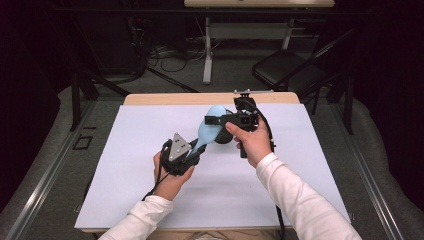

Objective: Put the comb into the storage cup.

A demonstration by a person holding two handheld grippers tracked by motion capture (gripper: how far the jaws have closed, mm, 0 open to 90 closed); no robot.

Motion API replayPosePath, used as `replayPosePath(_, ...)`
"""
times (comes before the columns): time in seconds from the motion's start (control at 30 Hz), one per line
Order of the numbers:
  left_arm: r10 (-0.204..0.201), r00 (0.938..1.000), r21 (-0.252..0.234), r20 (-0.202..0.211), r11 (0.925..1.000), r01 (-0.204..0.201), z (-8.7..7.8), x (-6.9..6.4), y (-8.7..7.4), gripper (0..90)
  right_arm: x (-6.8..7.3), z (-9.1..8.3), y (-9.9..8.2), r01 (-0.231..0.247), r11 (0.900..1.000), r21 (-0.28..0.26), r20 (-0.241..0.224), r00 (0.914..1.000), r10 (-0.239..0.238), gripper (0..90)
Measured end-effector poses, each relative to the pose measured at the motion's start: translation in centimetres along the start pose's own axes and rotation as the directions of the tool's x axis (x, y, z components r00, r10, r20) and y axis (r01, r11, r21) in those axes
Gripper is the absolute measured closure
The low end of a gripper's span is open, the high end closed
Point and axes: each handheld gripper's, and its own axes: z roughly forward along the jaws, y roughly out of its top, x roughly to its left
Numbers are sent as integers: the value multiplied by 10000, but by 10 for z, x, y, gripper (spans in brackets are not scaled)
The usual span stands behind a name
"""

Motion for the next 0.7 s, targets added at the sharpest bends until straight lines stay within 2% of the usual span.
replayPosePath(0.17, -13, 10000, -27, -5, 10000, 13, 0, 0, 0, 704, 0, 0, 0, -115, 9999, -92, 21, 9999, 116, 250)
replayPosePath(0.37, -28, 10000, -44, 8, 10000, 28, -1, 0, 0, 704, 1, 0, 0, -117, 9998, -183, 113, 9999, 119, 309)
replayPosePath(0.7, 16, 10000, 10, 2, 10000, -16, 1, -1, -1, 704, -1, 0, 0, -353, 9991, -227, 137, 9993, 356, 317)
